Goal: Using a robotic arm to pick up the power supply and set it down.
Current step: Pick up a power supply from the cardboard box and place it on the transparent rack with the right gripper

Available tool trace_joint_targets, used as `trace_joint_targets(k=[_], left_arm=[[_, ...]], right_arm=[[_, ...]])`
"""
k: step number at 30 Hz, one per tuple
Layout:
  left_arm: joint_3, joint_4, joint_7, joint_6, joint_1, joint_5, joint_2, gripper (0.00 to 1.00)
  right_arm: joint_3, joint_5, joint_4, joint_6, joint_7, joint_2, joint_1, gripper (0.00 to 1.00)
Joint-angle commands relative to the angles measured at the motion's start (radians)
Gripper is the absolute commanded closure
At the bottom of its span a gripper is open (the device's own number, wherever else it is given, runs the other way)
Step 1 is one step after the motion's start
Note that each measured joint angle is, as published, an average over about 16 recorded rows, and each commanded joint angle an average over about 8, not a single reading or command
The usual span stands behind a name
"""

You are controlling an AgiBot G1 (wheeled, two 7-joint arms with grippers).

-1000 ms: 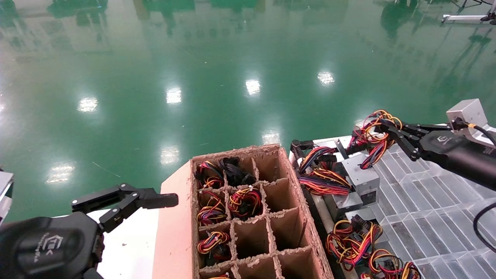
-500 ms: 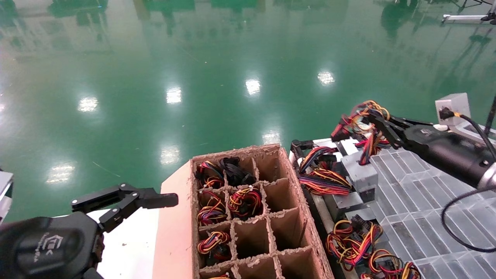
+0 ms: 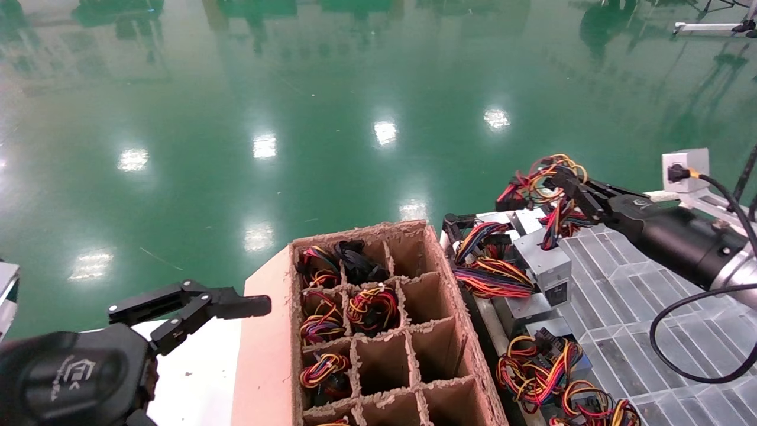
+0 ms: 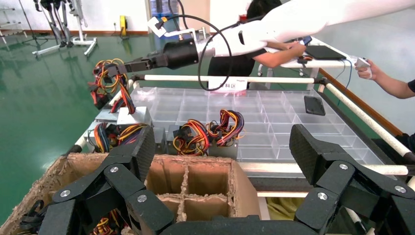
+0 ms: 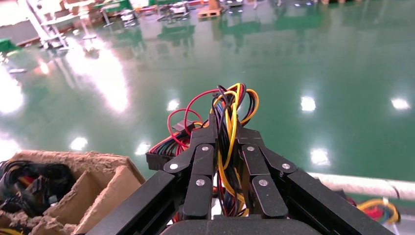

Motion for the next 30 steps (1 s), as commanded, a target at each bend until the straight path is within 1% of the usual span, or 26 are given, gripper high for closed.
trace_joint_targets(k=[1, 11, 17, 21, 30], left_arm=[[0.000, 0.000, 0.000, 0.000, 0.000, 0.000, 0.000, 0.00], [0.000, 0.000, 0.000, 0.000, 0.000, 0.000, 0.000, 0.00], [0.000, 0.000, 0.000, 0.000, 0.000, 0.000, 0.000, 0.00], [0.000, 0.000, 0.000, 0.000, 0.000, 0.000, 0.000, 0.00], [0.000, 0.000, 0.000, 0.000, 0.000, 0.000, 0.000, 0.00]], right_arm=[[0.005, 0.007, -0.006, 0.011, 0.009, -0.002, -0.011, 1.00], [0.077, 0.115, -0.032, 0.103, 0.072, 0.007, -0.079, 1.00], [0.113, 0.169, -0.023, 0.146, 0.091, 0.007, -0.119, 1.00], [0.131, 0.194, -0.006, 0.153, 0.099, 0.009, -0.137, 1.00], [0.154, 0.227, 0.027, 0.139, 0.111, 0.006, -0.164, 1.00]])
